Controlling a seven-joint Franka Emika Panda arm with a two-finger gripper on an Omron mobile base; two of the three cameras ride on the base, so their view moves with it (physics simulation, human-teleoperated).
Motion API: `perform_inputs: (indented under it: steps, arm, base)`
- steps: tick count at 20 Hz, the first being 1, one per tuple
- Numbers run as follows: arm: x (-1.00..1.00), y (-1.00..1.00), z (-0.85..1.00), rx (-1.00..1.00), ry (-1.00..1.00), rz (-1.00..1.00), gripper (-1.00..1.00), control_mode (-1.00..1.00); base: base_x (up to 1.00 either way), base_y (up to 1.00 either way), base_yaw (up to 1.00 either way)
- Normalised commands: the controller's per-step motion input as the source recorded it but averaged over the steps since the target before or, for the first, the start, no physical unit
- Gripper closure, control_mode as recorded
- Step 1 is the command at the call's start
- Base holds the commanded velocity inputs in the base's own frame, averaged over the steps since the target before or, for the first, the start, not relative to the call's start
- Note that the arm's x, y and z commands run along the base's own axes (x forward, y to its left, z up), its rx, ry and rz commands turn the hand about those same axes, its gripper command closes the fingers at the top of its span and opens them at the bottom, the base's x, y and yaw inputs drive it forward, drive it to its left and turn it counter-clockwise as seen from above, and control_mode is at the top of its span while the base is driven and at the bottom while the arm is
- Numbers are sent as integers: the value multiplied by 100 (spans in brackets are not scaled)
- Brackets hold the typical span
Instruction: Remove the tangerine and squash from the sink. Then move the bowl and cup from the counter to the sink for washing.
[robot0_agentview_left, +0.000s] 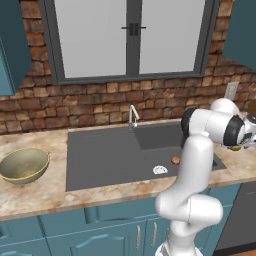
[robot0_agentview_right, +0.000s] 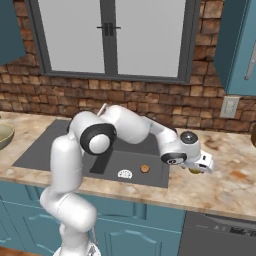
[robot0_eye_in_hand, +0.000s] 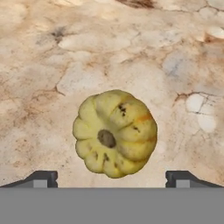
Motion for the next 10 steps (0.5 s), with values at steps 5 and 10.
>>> perform_inputs:
  steps: [5, 10]
  arm:
    - [-5, 6, 30, -2, -2, 0, -100, -100]
    - [-5, 12, 38, -6, -6, 0, -100, -100]
  base:
    - [0, 0, 0]
    - [0, 0, 0]
